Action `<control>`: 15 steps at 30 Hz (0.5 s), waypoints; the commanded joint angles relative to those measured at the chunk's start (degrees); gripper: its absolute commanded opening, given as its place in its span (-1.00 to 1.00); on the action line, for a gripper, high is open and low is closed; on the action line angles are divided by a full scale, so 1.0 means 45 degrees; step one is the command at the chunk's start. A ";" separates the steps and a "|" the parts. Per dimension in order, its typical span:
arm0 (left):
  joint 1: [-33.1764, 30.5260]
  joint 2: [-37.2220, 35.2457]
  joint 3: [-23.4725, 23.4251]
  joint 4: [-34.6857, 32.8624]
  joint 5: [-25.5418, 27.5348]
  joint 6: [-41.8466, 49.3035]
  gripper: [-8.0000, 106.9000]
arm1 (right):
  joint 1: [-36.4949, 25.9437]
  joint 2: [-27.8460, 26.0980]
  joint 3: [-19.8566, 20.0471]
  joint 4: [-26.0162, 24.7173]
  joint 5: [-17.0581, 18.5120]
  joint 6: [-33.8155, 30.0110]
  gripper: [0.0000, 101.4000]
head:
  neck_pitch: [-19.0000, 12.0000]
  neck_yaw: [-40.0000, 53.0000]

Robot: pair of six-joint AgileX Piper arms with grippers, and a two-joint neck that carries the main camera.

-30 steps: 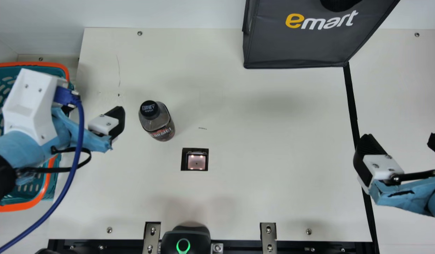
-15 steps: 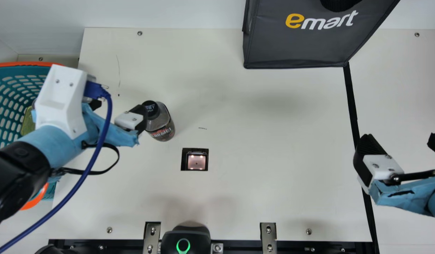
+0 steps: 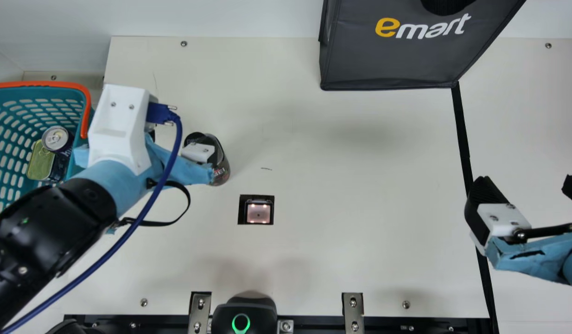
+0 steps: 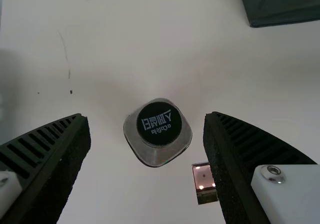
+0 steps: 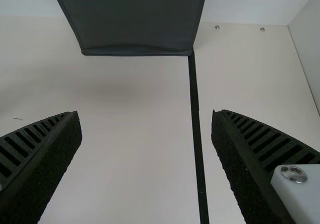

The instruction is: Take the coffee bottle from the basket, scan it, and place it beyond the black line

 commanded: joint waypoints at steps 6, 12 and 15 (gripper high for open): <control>-0.0396 0.0689 -0.0266 0.0427 0.0160 -0.1191 0.71 | 0.0000 0.0000 0.0000 0.0000 0.0000 0.0000 0.79 | -0.0212 -0.0019; -0.0529 0.1148 -0.0207 0.0809 0.0203 -0.1778 0.71 | 0.0000 0.0000 0.0000 0.0000 0.0000 0.0000 0.79 | -0.0212 -0.0019; -0.0556 0.1306 -0.0129 0.0957 0.0205 -0.1999 0.71 | 0.0000 0.0000 0.0000 0.0000 0.0000 0.0000 0.79 | -0.0212 -0.0019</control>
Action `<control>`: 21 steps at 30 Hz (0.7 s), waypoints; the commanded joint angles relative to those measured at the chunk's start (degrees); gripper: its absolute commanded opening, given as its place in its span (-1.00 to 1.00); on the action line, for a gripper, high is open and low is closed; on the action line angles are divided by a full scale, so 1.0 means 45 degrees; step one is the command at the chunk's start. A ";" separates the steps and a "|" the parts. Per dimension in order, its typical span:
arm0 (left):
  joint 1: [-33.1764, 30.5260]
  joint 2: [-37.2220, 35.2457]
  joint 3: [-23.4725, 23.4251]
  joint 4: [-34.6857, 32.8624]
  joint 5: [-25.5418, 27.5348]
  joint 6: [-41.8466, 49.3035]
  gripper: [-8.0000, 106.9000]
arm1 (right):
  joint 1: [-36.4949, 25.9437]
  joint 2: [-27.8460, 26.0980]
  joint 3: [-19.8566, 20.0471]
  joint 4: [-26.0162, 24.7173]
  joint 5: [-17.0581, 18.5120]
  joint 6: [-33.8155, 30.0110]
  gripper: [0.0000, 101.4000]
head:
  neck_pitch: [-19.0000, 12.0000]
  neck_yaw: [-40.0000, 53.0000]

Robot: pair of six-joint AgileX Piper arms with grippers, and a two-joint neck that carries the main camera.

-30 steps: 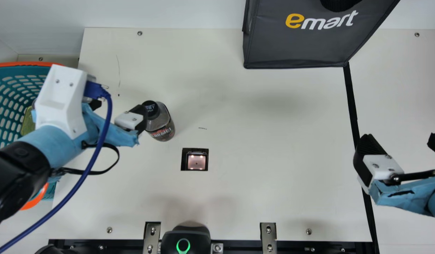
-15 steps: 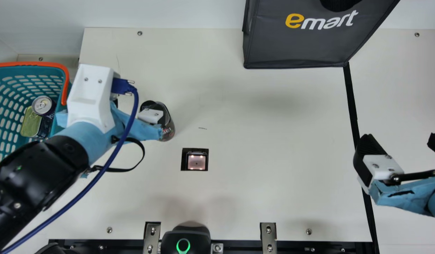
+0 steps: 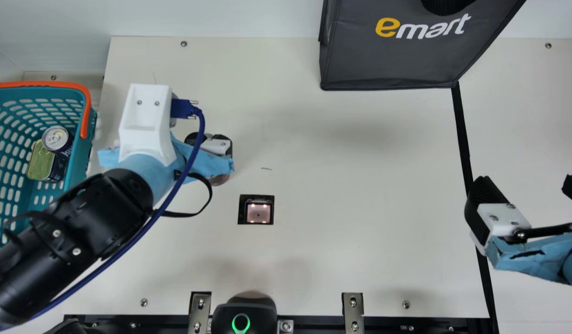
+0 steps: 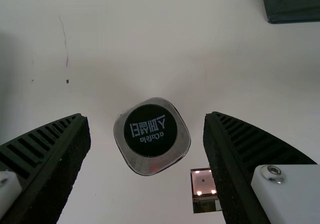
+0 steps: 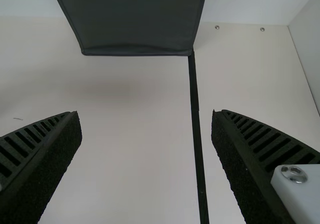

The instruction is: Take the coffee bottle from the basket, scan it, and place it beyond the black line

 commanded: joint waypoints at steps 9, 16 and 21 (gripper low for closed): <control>0.0078 0.0357 0.0233 0.0236 -0.0106 -0.0424 0.71 | 0.0000 0.0000 0.0000 0.0000 0.0000 0.0000 0.79 | -0.0212 -0.0019; 0.0247 0.0554 0.0366 0.0333 -0.0275 -0.0594 0.71 | 0.0000 0.0000 0.0000 0.0000 0.0000 0.0000 0.79 | -0.0212 -0.0019; 0.0360 0.0651 0.0469 0.0348 -0.0417 -0.0678 0.71 | 0.0000 0.0000 0.0000 0.0000 0.0000 0.0000 0.79 | -0.0212 -0.0019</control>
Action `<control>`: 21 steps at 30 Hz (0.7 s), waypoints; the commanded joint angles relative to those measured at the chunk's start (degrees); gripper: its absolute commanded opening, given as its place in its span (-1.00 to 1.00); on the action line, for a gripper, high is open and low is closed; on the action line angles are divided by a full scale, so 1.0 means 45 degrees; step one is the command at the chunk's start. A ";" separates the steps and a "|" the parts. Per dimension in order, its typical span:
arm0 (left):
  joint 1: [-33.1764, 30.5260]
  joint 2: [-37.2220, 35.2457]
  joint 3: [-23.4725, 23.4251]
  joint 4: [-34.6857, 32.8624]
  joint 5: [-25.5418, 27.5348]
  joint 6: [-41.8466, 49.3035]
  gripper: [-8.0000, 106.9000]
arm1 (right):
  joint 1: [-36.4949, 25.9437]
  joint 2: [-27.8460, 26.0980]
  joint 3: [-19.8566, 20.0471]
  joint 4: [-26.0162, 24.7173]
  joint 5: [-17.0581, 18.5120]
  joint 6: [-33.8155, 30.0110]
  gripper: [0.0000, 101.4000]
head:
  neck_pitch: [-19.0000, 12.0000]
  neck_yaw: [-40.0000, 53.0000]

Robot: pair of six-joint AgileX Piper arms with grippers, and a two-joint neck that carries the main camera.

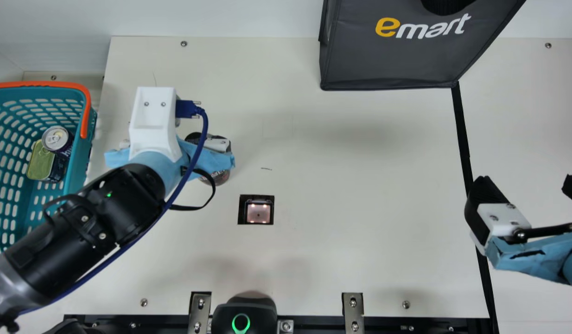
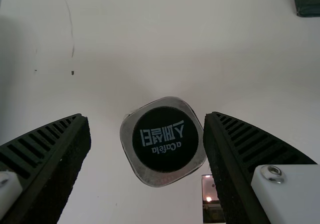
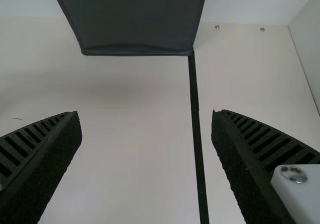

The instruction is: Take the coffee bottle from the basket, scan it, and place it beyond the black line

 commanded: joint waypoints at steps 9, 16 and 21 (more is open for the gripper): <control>0.0048 0.0173 0.0135 0.0009 -0.0328 -0.0149 0.59 | 0.0000 0.0000 0.0000 0.0000 0.0000 0.0000 0.79 | -0.0212 -0.0019; -0.0078 0.0195 0.0162 -0.0053 -0.0596 -0.0116 -0.22 | 0.0000 0.0000 0.0000 0.0000 0.0000 0.0000 0.79 | -0.0212 -0.0019; -0.0118 -0.0021 0.0219 -0.0187 -0.0854 0.0369 -0.68 | 0.0000 0.0000 0.0000 0.0000 0.0000 0.0000 0.79 | -0.0212 -0.0019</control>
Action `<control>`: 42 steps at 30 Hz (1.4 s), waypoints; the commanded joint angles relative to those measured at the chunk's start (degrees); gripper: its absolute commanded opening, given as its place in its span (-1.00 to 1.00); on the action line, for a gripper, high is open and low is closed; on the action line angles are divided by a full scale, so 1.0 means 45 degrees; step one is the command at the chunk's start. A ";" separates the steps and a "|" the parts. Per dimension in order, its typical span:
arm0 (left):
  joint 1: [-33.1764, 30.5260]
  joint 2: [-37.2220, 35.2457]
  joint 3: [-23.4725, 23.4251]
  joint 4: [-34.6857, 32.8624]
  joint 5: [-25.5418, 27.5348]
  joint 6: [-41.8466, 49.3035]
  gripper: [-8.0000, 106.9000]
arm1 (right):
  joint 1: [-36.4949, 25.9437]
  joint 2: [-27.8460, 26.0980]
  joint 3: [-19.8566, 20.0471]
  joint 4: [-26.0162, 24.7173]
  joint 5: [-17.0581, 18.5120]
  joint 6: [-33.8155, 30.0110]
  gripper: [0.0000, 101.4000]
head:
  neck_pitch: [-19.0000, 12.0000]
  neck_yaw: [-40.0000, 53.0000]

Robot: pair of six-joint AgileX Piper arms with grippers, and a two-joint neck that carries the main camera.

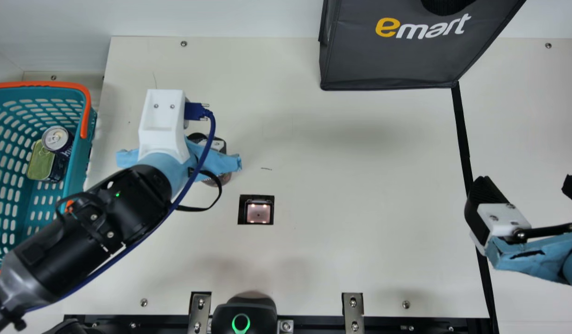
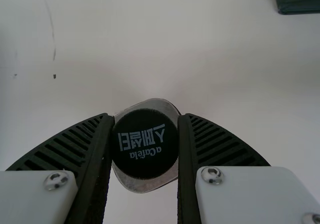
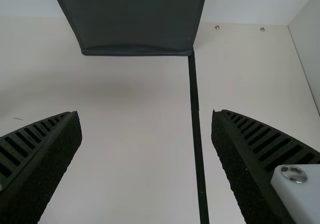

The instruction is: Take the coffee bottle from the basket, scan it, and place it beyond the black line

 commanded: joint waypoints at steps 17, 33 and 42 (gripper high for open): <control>0.0142 -0.2117 0.1116 -0.2928 -0.2081 0.6366 -0.68 | 0.0000 0.0000 0.0000 0.0000 0.0000 0.0000 0.79 | -0.0212 -0.0019; 0.0677 -0.2931 0.0666 -0.8444 -0.1727 1.5660 -0.68 | 0.0000 0.0000 0.0000 0.0000 0.0000 0.0000 0.79 | -0.0212 -0.0019; 0.1802 -0.2696 0.0049 -1.1376 -0.0402 2.0889 -0.68 | 0.0000 0.0000 0.0000 0.0000 0.0000 0.0000 0.79 | -0.0212 -0.0019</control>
